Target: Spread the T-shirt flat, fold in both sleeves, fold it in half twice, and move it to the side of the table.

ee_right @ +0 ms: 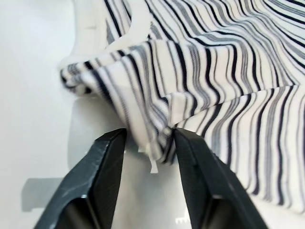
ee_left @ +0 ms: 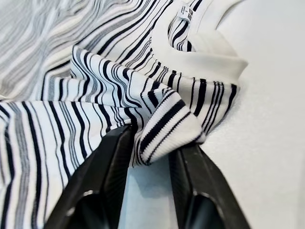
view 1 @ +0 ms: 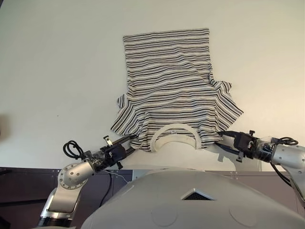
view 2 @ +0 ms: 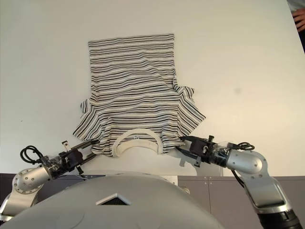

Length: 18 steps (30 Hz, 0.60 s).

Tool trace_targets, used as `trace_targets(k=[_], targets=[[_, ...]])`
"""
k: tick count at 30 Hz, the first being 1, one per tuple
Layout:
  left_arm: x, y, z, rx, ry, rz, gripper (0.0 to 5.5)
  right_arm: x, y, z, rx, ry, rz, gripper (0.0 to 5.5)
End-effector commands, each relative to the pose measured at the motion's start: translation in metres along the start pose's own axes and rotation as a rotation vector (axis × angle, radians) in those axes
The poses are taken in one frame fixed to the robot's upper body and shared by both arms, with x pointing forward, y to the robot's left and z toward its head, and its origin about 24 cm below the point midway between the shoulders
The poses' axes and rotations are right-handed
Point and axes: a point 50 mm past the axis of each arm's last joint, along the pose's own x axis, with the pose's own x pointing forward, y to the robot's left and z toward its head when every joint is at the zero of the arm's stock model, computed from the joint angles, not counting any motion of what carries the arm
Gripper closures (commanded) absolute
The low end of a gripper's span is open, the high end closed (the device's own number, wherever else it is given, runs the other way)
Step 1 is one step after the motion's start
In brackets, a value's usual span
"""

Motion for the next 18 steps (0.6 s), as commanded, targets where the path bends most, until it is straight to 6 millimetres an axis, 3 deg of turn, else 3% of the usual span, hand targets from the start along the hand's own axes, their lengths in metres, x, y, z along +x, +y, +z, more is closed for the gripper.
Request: trace_targets(k=[1,4,8,10,11,12,14,15,16,18], targets=[[-0.045,-0.027,-0.051,0.017,0.276,-0.024,3.43,-0.020,0.009,-0.014,0.057,0.062,0.093,2.90],[-0.048,-0.020,-0.046,0.078,0.245,0.117,2.99,-0.029,0.001,-0.007,0.113,0.000,0.051,2.43],[-0.058,-0.021,-0.053,-0.346,0.328,0.156,2.94,-0.044,-0.041,0.018,0.187,-0.184,-0.149,2.43],[-0.055,0.032,-0.055,-0.413,0.284,0.396,2.94,-0.043,-0.062,0.027,0.201,-0.258,-0.281,2.43],[-0.053,0.075,-0.054,-0.437,0.227,0.612,2.94,-0.042,-0.073,0.028,0.203,-0.263,-0.348,2.43],[-0.051,0.118,-0.043,-0.423,0.118,0.795,2.94,-0.037,-0.085,0.023,0.187,-0.207,-0.425,2.43],[-0.042,0.168,-0.010,-0.460,-0.111,0.982,2.94,-0.027,-0.098,0.015,0.154,-0.115,-0.502,2.43],[-0.029,0.176,0.008,-0.496,-0.224,0.956,2.94,-0.019,-0.103,0.012,0.146,-0.089,-0.527,2.43],[-0.007,0.171,0.028,-0.491,-0.287,0.842,2.94,-0.011,-0.106,0.011,0.124,-0.070,-0.539,2.43],[0.036,0.132,0.040,-0.270,-0.166,0.545,2.94,0.007,-0.115,0.013,0.092,-0.052,-0.574,2.43]])
